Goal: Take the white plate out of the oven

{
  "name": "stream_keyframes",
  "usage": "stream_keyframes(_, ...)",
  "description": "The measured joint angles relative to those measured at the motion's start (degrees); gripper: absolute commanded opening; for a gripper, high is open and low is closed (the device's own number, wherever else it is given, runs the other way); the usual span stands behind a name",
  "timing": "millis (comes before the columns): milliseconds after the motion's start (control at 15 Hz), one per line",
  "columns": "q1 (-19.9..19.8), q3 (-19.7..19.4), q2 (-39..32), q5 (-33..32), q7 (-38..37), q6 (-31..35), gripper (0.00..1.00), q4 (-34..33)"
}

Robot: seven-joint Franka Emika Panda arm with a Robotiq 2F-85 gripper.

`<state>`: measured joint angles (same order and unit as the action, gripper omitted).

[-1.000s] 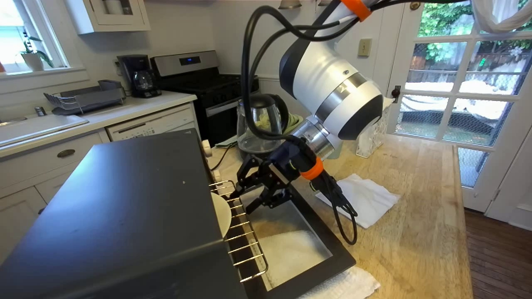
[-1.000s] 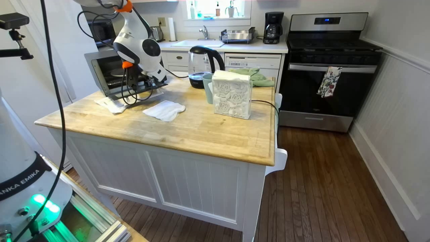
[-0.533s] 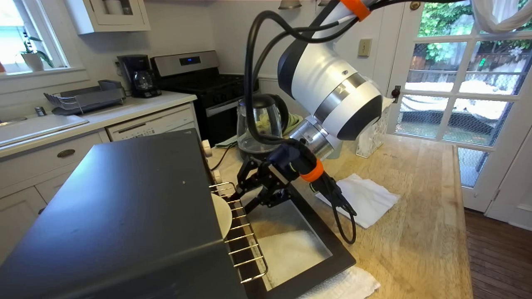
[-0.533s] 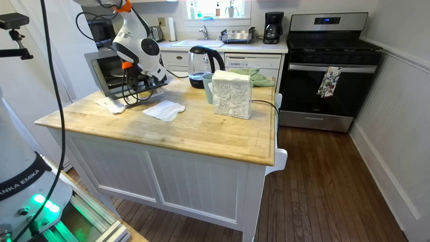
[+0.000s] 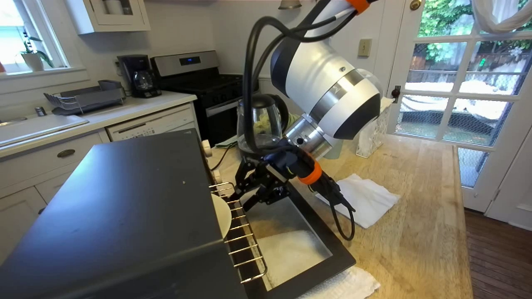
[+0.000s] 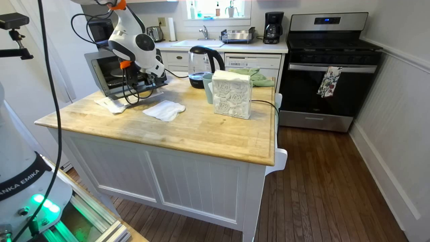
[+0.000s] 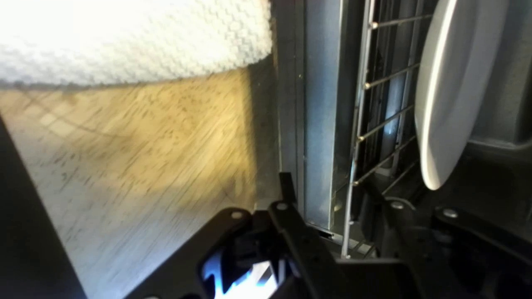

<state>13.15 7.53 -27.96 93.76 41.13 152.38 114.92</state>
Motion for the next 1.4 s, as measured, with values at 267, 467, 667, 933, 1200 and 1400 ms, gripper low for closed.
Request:
stream_keyframes(267,0.8,0.0,0.3,-0.6,0.8,2.3,0.48,0.0)
stream_keyframes(467,0.9,0.0,0.5,-0.6,1.0,2.5,0.54,0.0)
stream_keyframes(667,0.9,0.0,0.5,-0.6,1.0,2.5,0.65,0.1)
stream_keyframes(933,0.8,0.0,0.5,-0.6,1.0,2.5,0.49,0.3)
stream_keyframes(1200,0.8,0.0,0.5,-0.6,1.0,2.5,0.44,0.3)
stream_keyframes(1400,0.8,0.0,0.7,-0.6,1.0,2.5,0.55,0.3)
